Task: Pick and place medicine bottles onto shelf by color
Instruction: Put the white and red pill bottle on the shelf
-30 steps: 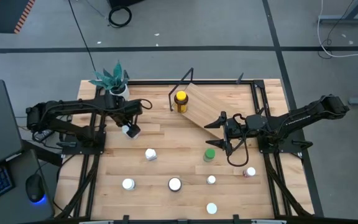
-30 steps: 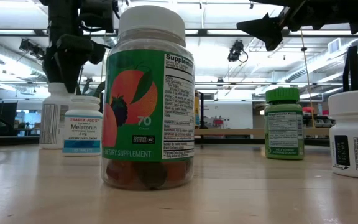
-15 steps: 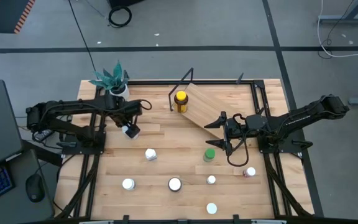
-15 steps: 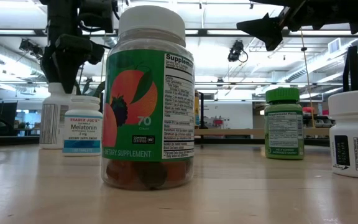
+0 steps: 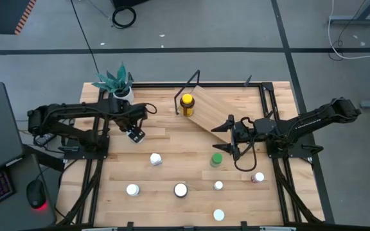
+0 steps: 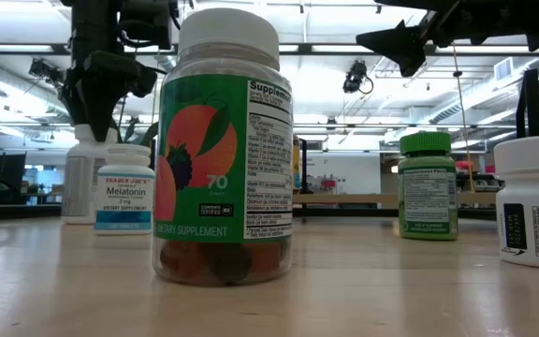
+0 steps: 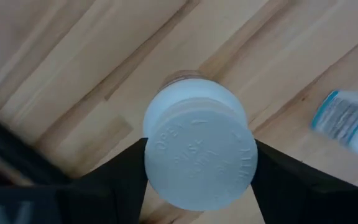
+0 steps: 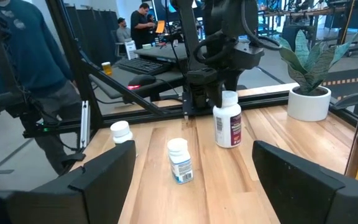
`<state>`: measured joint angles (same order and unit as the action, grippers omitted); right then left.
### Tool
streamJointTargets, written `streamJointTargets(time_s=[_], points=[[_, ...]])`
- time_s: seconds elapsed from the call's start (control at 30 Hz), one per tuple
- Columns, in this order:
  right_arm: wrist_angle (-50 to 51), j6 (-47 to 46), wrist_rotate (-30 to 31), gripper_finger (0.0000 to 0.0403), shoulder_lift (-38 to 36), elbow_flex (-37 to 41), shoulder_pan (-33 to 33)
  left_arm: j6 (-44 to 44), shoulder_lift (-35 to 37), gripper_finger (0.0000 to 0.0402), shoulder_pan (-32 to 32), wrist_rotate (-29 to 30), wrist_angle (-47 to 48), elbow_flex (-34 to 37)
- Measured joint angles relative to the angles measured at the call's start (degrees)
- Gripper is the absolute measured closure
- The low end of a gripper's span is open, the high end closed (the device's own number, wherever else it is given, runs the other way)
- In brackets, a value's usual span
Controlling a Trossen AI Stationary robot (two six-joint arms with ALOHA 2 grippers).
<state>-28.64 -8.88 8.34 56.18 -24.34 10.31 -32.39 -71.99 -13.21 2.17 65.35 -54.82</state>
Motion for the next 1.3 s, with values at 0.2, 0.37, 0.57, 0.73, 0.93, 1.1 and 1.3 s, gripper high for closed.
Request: streamJointTargets(time_s=[0.2, 0.37, 0.57, 0.73, 0.93, 1.1, 1.3], points=[[0.04, 0.02, 0.02, 0.0077, 0.00, 0.00, 0.00, 1.81, -0.13, 0.0158, 0.02, -1.07, -1.17, -5.16], [0.09, 0.02, 1.14, 0.0083, 0.00, 0.00, -0.05, 4.65, -0.27, 0.0156, 0.19, -0.01, -1.67, -9.95], [0.62, 0.48, -0.11, 0.0085, 0.59, -0.04, -0.07, 8.32, -4.29, 0.0159, 2.09, 2.40, -2.41, -14.16], [-0.02, 0.11, 2.82, 0.0085, 1.91, -0.07, -0.68, 12.12, -9.81, 0.0153, 3.26, 4.08, -3.29, -15.65], [-0.69, -0.26, 3.59, 0.0090, 1.95, -0.07, -3.61, 18.84, -17.12, 0.0159, 4.46, 4.24, -3.28, -22.71], [-0.87, -2.89, 2.73, 0.0094, 1.92, -0.07, -5.59, 25.94, -21.89, 0.0156, 4.27, 4.28, -3.24, -31.13], [0.58, -7.61, -1.24, 0.0094, 1.92, -0.07, -4.34, 37.79, -26.07, 0.0153, 4.00, 5.35, -2.58, -38.14]])
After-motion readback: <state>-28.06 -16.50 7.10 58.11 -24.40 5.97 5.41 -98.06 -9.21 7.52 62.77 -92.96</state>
